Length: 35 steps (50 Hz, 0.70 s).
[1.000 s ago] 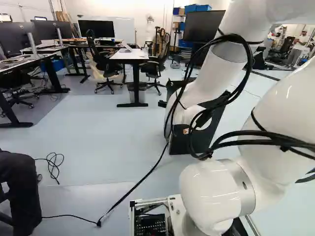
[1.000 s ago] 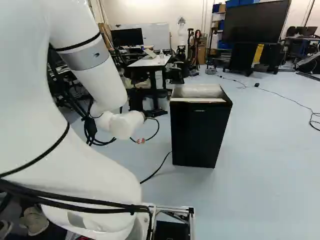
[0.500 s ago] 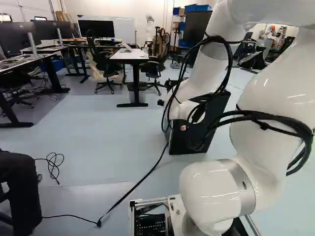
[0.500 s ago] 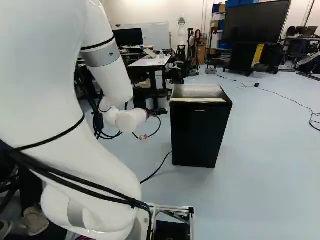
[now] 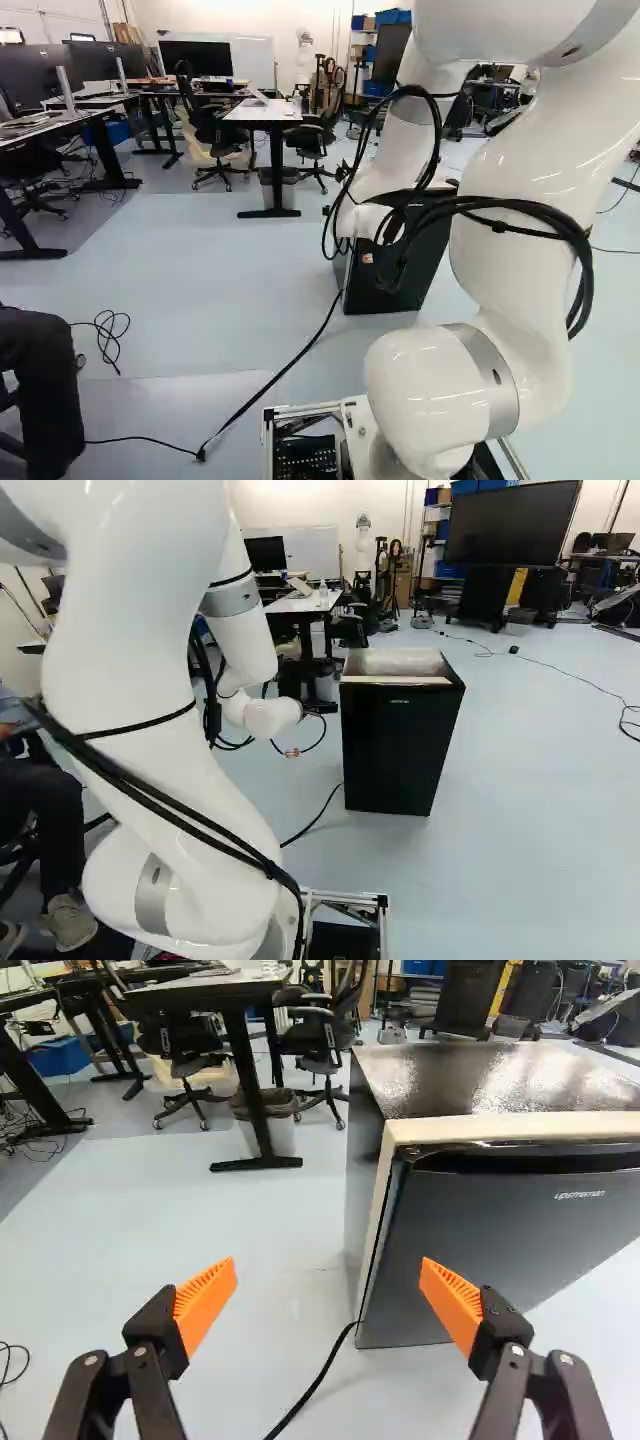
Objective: Open the fridge door
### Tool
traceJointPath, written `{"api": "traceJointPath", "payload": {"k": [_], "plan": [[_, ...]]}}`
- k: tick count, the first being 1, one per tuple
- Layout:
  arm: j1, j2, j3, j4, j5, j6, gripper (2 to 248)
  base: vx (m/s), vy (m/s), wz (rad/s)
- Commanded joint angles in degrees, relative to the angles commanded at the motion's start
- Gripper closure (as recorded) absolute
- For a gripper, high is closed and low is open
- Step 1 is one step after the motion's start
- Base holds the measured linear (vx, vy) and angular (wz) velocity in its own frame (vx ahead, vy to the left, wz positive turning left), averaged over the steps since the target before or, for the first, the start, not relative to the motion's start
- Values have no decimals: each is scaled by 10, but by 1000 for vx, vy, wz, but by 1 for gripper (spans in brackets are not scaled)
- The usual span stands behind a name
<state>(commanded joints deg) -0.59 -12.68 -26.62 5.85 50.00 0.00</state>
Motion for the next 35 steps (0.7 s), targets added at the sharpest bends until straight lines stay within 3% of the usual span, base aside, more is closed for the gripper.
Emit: {"api": "traceJointPath", "payload": {"k": [35], "plan": [[-9,-92,-53,85,1,0,3,0,0,0]]}}
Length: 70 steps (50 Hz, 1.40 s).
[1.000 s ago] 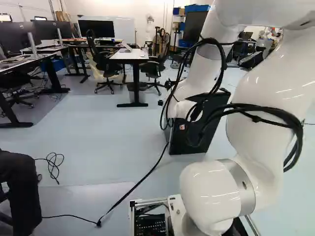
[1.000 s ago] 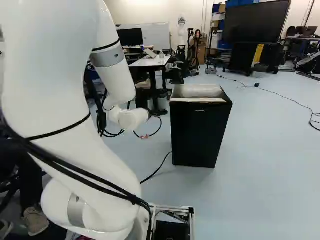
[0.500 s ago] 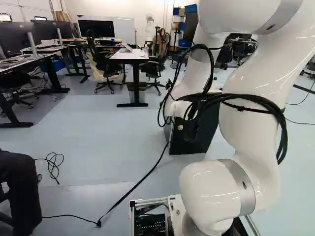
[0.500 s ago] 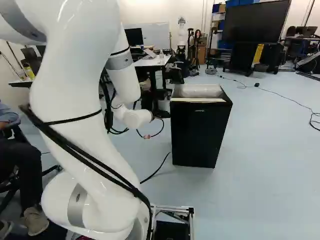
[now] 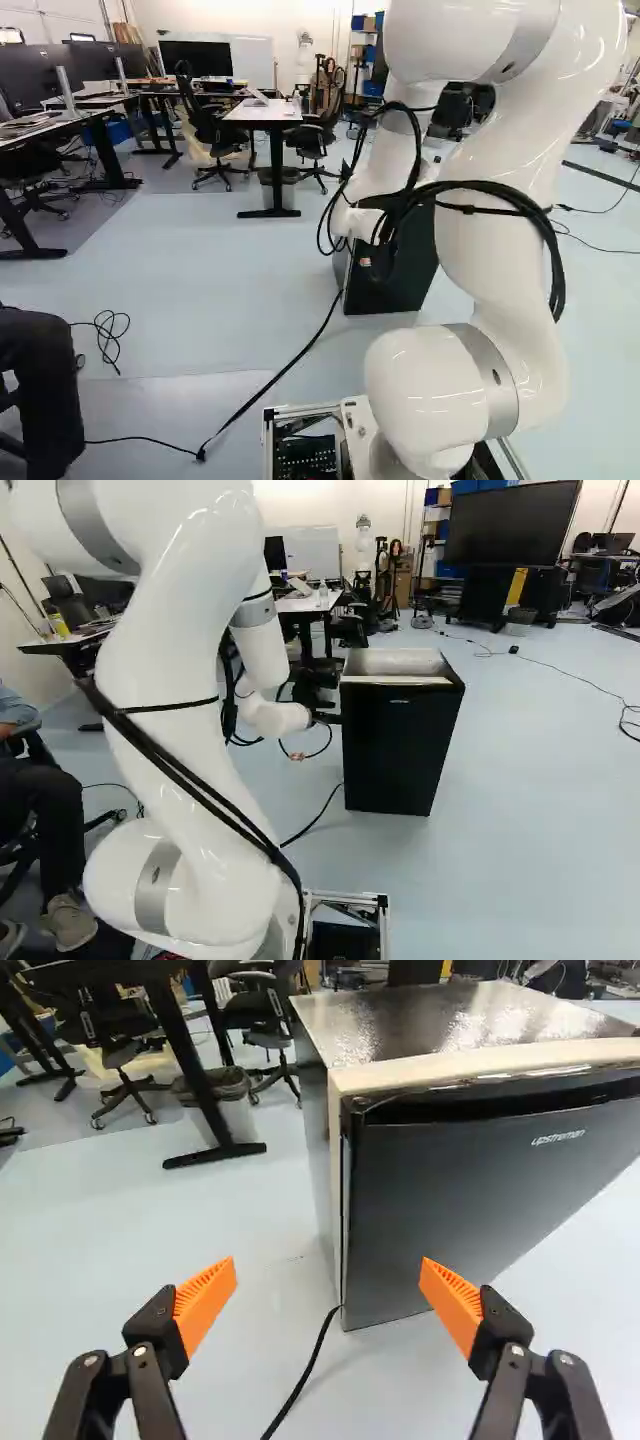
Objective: Open the fridge door
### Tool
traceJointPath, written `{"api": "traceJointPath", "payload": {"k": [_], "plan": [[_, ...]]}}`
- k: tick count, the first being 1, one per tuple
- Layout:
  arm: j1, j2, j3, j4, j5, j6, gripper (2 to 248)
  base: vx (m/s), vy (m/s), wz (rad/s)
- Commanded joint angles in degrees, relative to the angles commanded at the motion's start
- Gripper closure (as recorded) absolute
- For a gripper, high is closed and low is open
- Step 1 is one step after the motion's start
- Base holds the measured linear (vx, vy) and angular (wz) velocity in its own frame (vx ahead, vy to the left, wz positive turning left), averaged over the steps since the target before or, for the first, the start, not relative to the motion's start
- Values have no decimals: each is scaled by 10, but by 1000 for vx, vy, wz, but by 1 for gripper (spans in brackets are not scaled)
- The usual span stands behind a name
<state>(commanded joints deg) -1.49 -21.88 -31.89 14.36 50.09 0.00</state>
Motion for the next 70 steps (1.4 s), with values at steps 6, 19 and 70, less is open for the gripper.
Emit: {"api": "traceJointPath", "payload": {"k": [6,19,70], "plan": [[0,-15,-11,15,5,0,3,0,0,0],[0,-34,-33,47,22,0,3,0,0,0],[32,-58,-66,204,103,0,3,0,0,0]]}}
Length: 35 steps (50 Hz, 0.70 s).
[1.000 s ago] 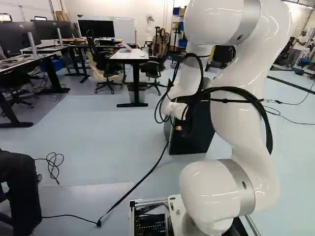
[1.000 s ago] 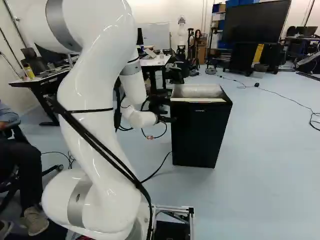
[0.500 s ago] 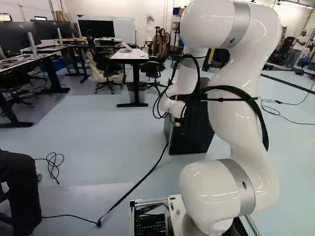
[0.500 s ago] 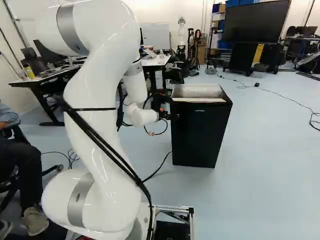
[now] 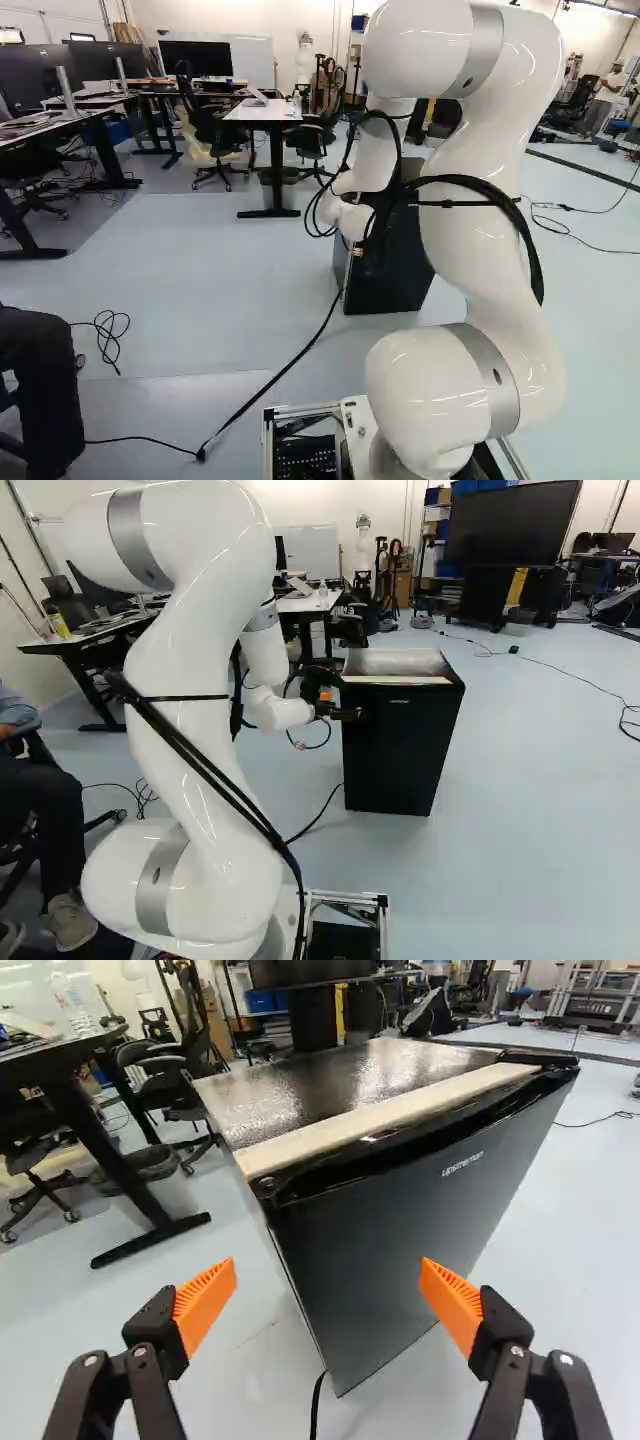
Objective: Open the fridge door
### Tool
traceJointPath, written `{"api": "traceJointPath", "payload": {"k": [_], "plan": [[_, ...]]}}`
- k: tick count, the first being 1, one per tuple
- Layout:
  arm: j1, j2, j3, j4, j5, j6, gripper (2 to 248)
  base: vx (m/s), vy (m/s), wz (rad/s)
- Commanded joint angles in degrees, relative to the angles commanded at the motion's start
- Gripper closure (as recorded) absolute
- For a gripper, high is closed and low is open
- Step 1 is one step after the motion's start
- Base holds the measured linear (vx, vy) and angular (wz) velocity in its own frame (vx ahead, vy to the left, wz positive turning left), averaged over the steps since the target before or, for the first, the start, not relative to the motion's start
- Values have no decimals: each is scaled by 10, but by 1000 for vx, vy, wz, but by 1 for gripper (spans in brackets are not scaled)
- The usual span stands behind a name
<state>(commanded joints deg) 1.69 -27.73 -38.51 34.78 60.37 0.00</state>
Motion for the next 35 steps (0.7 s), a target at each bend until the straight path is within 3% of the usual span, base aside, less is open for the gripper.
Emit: {"api": "traceJointPath", "payload": {"k": [35], "plan": [[62,-6,-8,121,58,0,3,0,0,0]]}}
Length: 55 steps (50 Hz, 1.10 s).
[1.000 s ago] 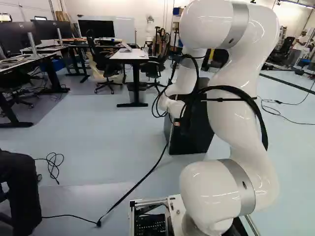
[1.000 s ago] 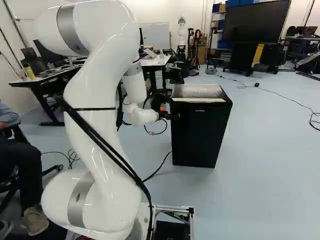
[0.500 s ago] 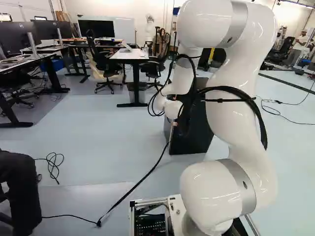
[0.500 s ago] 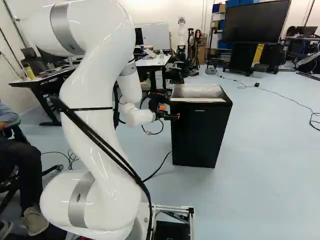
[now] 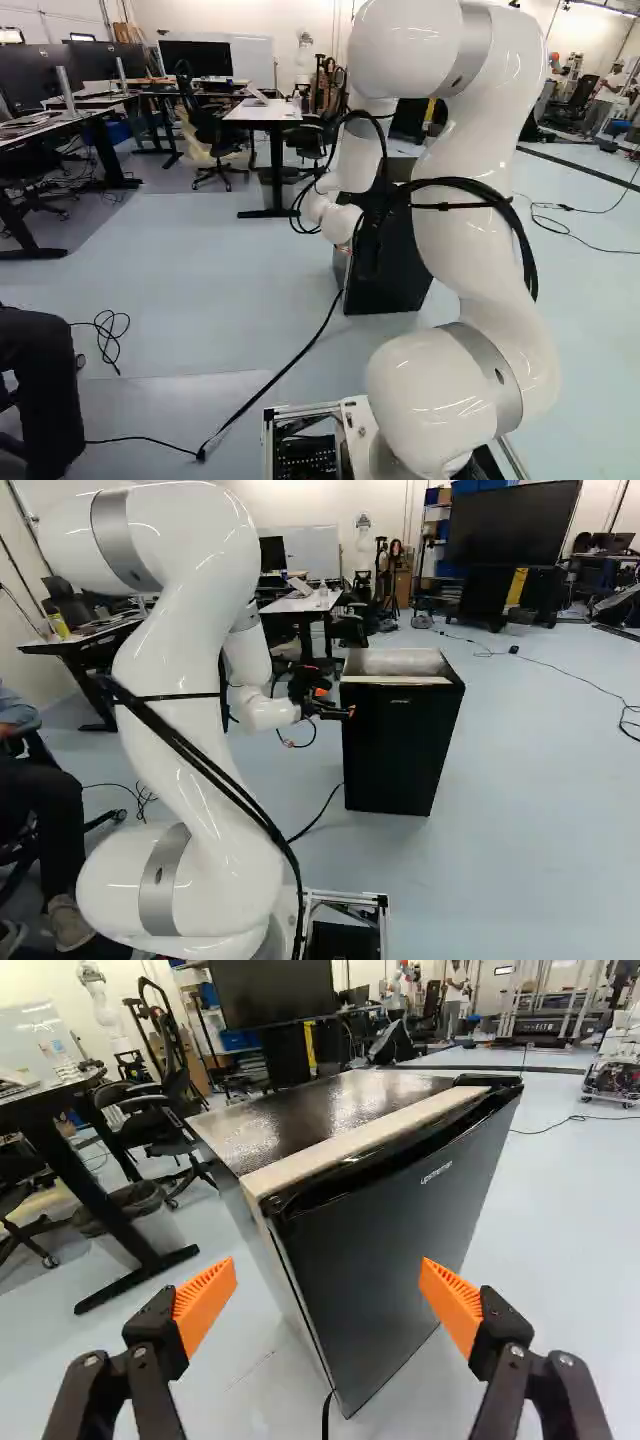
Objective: Open the fridge door
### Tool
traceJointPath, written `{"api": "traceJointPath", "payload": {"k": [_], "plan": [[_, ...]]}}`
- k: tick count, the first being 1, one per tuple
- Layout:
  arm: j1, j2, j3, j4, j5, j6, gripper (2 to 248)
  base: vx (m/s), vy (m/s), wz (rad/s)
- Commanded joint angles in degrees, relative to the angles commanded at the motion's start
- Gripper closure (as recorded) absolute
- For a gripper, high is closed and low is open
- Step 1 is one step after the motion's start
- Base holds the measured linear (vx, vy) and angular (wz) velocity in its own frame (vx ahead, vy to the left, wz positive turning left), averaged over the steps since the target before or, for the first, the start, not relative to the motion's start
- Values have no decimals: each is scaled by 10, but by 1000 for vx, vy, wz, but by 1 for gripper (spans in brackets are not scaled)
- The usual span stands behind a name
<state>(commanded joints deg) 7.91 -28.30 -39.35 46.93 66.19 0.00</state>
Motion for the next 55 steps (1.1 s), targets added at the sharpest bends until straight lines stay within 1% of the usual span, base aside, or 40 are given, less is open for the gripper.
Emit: {"api": "traceJointPath", "payload": {"k": [25,55], "plan": [[41,-25,-37,87,40,0,3,0,0,0],[88,-53,-79,191,65,0,3,0,0,0]]}}
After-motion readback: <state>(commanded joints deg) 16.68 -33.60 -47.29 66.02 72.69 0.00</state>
